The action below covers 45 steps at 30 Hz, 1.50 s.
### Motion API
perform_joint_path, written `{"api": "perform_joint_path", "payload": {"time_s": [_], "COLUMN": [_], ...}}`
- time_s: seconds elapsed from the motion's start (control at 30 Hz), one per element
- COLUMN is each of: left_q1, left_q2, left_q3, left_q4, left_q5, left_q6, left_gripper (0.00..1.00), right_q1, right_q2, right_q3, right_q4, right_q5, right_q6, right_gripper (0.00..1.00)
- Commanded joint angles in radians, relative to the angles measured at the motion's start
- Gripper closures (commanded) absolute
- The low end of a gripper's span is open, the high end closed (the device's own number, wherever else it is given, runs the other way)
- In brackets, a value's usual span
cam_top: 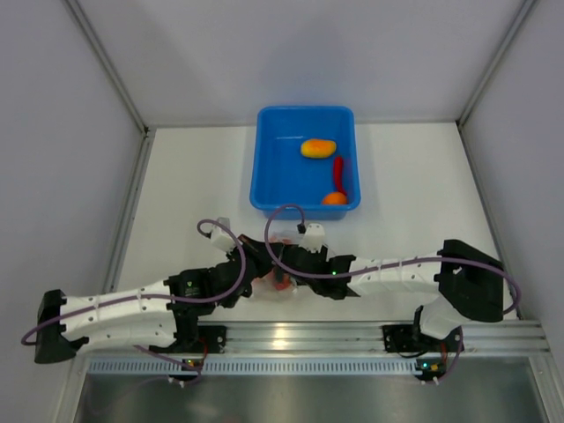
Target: Open the zip-top bag and remove the fake food
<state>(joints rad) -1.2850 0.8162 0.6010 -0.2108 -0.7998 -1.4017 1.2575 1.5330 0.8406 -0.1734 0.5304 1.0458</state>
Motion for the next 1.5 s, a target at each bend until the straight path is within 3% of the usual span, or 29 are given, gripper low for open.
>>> {"api": "perform_joint_path", "payload": {"time_s": [0.0,0.33,0.43,0.63,0.77,0.97,1.47], "left_q1": [-0.002,-0.002,-0.002,-0.002,-0.002,-0.004,-0.004], "left_q2": [0.011,-0.008,-0.023,-0.043,-0.055,-0.066,-0.025], "left_q3": [0.000,-0.003,-0.015,-0.035,-0.046,-0.055,-0.041], "left_q4": [0.039,0.040,0.039,0.039,0.039,0.037,0.039], "left_q5": [0.002,-0.001,-0.004,-0.007,-0.013,-0.018,-0.009], "left_q6": [-0.010,0.001,-0.008,-0.011,-0.014,-0.019,-0.031], "left_gripper": [1.00,1.00,1.00,1.00,1.00,1.00,1.00], "right_q1": [-0.027,-0.040,-0.044,-0.061,-0.061,-0.063,-0.061], "right_q2": [0.036,0.151,0.159,0.144,0.096,-0.025,-0.307], "right_q3": [0.067,0.078,0.069,0.034,0.015,-0.046,-0.153], "right_q4": [-0.014,-0.026,-0.018,0.032,0.048,0.097,0.262], "right_q5": [0.077,0.098,0.115,0.120,0.141,0.160,0.074], "right_q6": [0.028,0.026,0.028,-0.010,-0.079,-0.162,-0.431], "right_gripper": [0.14,0.19,0.26,0.48,0.60,0.68,0.78]}}
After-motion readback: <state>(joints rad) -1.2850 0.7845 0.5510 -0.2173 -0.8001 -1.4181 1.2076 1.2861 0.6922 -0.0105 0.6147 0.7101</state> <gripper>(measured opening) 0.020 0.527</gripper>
